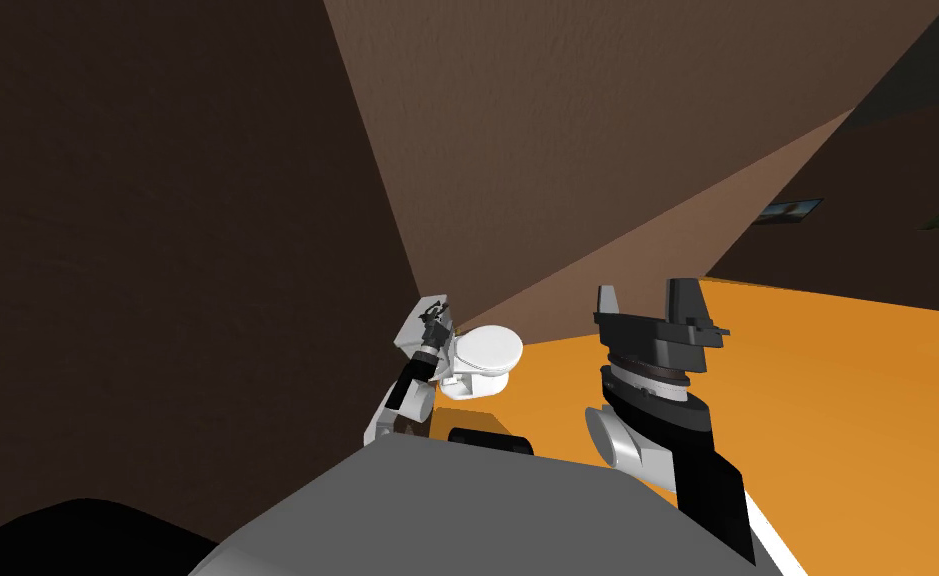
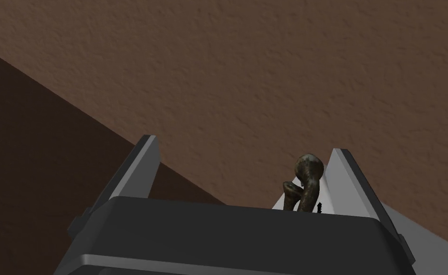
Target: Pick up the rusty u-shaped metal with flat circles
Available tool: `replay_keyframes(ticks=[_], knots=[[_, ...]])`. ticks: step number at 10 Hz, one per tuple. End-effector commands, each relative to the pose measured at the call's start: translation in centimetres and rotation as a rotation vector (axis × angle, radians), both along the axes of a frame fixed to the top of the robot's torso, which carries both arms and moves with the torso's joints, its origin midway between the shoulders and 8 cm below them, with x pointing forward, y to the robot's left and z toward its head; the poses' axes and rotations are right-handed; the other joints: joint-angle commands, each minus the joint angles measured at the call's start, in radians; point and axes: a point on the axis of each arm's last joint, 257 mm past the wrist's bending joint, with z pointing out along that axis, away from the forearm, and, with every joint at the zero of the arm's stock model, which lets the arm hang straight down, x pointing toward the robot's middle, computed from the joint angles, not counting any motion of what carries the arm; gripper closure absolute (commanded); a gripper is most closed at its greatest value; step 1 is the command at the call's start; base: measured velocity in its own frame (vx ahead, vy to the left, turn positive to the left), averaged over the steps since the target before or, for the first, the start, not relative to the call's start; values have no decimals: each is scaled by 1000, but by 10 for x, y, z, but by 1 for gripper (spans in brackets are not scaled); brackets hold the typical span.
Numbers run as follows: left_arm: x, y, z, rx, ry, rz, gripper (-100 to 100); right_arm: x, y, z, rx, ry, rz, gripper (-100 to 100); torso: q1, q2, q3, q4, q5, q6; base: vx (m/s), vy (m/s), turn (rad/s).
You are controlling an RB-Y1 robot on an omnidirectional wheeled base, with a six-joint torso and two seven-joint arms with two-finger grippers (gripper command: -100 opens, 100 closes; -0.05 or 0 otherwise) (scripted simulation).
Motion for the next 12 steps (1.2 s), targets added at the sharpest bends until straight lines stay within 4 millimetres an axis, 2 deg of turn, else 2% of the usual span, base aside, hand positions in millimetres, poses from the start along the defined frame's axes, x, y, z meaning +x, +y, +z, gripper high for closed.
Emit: replay_keyframes(ticks=[1,12], knots=[[7,-3,-14,1,47,-9,-100,0,0,0,0,0,0,0,0,0,0,0,0,0,60,65,15],[26,-1,-85,92,268,-24,-100,0,0,0,0,0,0,0,2,0,0,0,1,0,60,77,18]])
